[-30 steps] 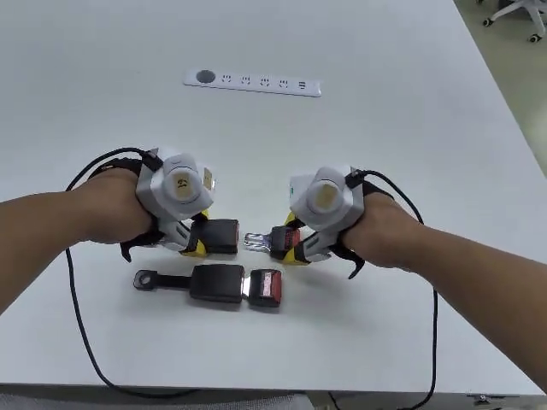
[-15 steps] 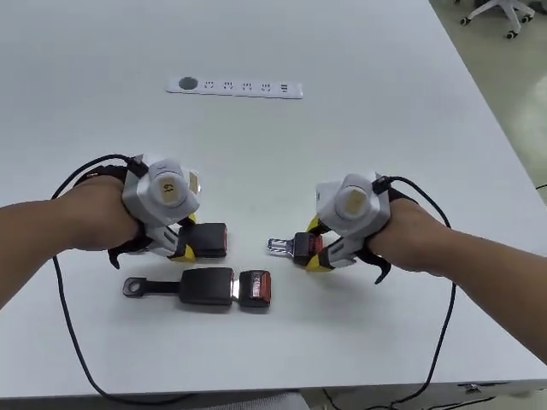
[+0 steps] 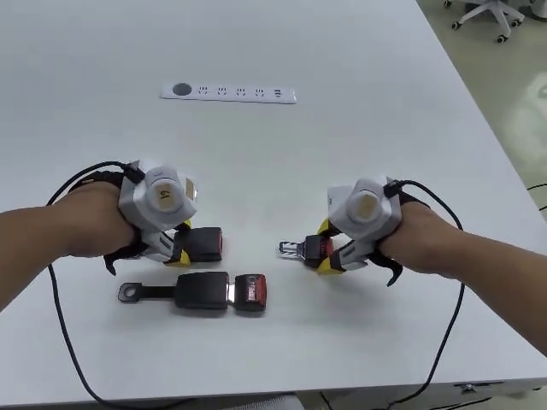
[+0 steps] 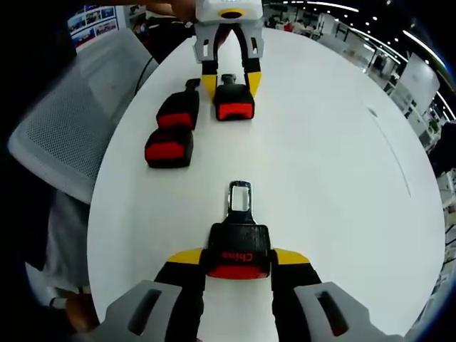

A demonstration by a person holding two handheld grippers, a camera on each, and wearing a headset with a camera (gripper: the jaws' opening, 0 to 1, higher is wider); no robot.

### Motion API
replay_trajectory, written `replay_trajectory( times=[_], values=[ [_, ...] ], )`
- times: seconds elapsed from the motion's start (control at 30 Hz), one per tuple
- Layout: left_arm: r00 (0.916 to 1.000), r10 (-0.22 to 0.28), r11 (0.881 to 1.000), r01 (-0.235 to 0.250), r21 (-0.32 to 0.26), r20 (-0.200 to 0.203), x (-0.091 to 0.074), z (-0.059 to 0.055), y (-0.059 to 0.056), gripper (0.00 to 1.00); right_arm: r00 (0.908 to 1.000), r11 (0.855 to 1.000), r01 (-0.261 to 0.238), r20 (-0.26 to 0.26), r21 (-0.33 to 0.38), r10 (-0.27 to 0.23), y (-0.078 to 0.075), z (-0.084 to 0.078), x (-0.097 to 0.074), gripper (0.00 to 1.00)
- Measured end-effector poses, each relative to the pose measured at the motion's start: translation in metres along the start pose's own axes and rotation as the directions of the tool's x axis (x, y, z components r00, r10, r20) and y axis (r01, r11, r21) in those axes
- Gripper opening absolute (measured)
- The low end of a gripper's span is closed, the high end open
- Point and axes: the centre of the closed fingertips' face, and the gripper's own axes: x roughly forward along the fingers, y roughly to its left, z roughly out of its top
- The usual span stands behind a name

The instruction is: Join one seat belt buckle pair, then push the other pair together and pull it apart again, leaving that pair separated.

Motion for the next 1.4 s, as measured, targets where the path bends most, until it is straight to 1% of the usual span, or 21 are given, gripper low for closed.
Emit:
replay_trajectory(
  times=[0.17, 0.2, 0.23, 0.33, 0.47, 0.53, 0.63, 0.73, 0.8, 0.9, 0.97, 1.0, 1.03, 1.1, 1.13, 1.17, 1.2, 1.23, 1.27, 1.37, 1.4],
  values=[
    [1.0, 0.006, 1.0, -0.005, -0.026, 0.006, 0.0, -0.001, 0.001, 0.33, 0.9996, 1.0, 0.029, -0.004, 0.002, -0.029, -0.002, 0.0, -0.001, 0.38],
    [0.9999, 0.013, 1.0, -0.013, -0.023, 0.003, -0.001, 0.0, 0.001, 0.35, 0.9991, 0.999, 0.041, -0.001, -0.004, -0.041, -0.004, 0.0, -0.001, 0.39],
    [0.9997, 0.024, 0.999, -0.024, -0.027, 0.002, -0.001, 0.001, 0.001, 0.4, 0.9984, 0.998, 0.057, 0.003, 0.005, -0.057, -0.006, 0.001, -0.002, 0.41],
    [0.9985, 0.04, 0.999, -0.038, -0.035, 0.038, -0.007, 0.009, 0.003, 0.44, 0.9973, 0.997, 0.068, 0.027, 0.032, -0.068, -0.007, 0.005, -0.008, 0.42],
    [0.9953, 0.076, 0.996, -0.073, -0.048, 0.06, -0.021, 0.015, 0.007, 0.48, 0.9928, 0.993, 0.095, 0.065, 0.073, -0.1, -0.007, 0.011, -0.017, 0.42],
    [0.9936, 0.094, 0.994, -0.09, -0.066, 0.063, -0.027, 0.013, 0.005, 0.5, 0.9864, 0.985, 0.119, 0.099, 0.126, -0.131, -0.008, 0.016, -0.023, 0.44],
    [0.9903, 0.117, 0.99, -0.111, -0.088, 0.074, -0.033, 0.006, 0.0, 0.53, 0.9812, 0.979, 0.133, 0.119, 0.155, -0.152, -0.002, 0.018, -0.028, 0.48],
    [0.9799, 0.144, 0.983, -0.125, -0.136, 0.138, -0.042, 0.007, -0.008, 0.53, 0.9739, 0.97, 0.145, 0.145, 0.195, -0.174, 0.002, 0.02, -0.034, 0.5],
    [0.974, 0.177, 0.973, -0.151, -0.175, 0.141, -0.049, 0.001, -0.011, 0.56, 0.9648, 0.953, 0.177, 0.148, 0.247, -0.217, 0.003, 0.021, -0.042, 0.56],
    [0.9586, 0.235, 0.95, -0.191, -0.246, 0.161, -0.066, -0.005, -0.016, 0.63, 0.9606, 0.948, 0.174, 0.166, 0.266, -0.223, 0.011, 0.021, -0.046, 0.6],
    [0.9528, 0.254, 0.939, -0.203, -0.277, 0.166, -0.074, -0.008, -0.021, 0.66, 0.9586, 0.943, 0.173, 0.171, 0.284, -0.227, 0.018, 0.021, -0.049, 0.61],
    [0.9478, 0.271, 0.93, -0.213, -0.299, 0.168, -0.079, -0.011, -0.024, 0.68, 0.9579, 0.942, 0.174, 0.172, 0.286, -0.23, 0.026, 0.022, -0.051, 0.62],
    [0.9465, 0.276, 0.927, -0.216, -0.307, 0.167, -0.079, -0.014, -0.025, 0.68, 0.9567, 0.941, 0.177, 0.174, 0.289, -0.233, 0.029, 0.022, -0.052, 0.62],
    [0.9373, 0.312, 0.9, -0.24, -0.363, 0.155, -0.083, -0.026, -0.03, 0.69, 0.9496, 0.93, 0.19, 0.181, 0.314, -0.256, 0.03, 0.022, -0.054, 0.65],
    [0.9234, 0.346, 0.877, -0.255, -0.407, 0.167, -0.087, -0.028, -0.033, 0.72, 0.9471, 0.926, 0.194, 0.184, 0.325, -0.263, 0.03, 0.02, -0.054, 0.66],
    [0.9199, 0.353, 0.868, -0.254, -0.427, 0.17, -0.089, -0.03, -0.036, 0.75, 0.9431, 0.921, 0.199, 0.191, 0.335, -0.273, 0.032, 0.02, -0.056, 0.67],
    [0.9152, 0.37, 0.853, -0.266, -0.449, 0.161, -0.092, -0.035, -0.042, 0.78, 0.9413, 0.917, 0.204, 0.189, 0.342, -0.28, 0.035, 0.021, -0.058, 0.68],
    [0.9138, 0.375, 0.855, -0.275, -0.441, 0.157, -0.094, -0.035, -0.047, 0.79, 0.9387, 0.912, 0.208, 0.191, 0.353, -0.287, 0.038, 0.021, -0.059, 0.69],
    [0.909, 0.388, 0.849, -0.288, -0.443, 0.152, -0.096, -0.039, -0.053, 0.81, 0.9367, 0.91, 0.21, 0.193, 0.358, -0.292, 0.038, 0.021, -0.06, 0.7],
    [0.9011, 0.412, 0.823, -0.304, -0.48, 0.136, -0.099, -0.052, -0.06, 0.86, 0.9272, 0.895, 0.228, 0.195, 0.383, -0.32, 0.047, 0.02, -0.063, 0.77],
    [0.8968, 0.422, 0.812, -0.31, -0.494, 0.131, -0.101, -0.055, -0.063, 0.88, 0.9207, 0.882, 0.234, 0.199, 0.408, -0.336, 0.047, 0.018, -0.064, 0.79]
  ],
)
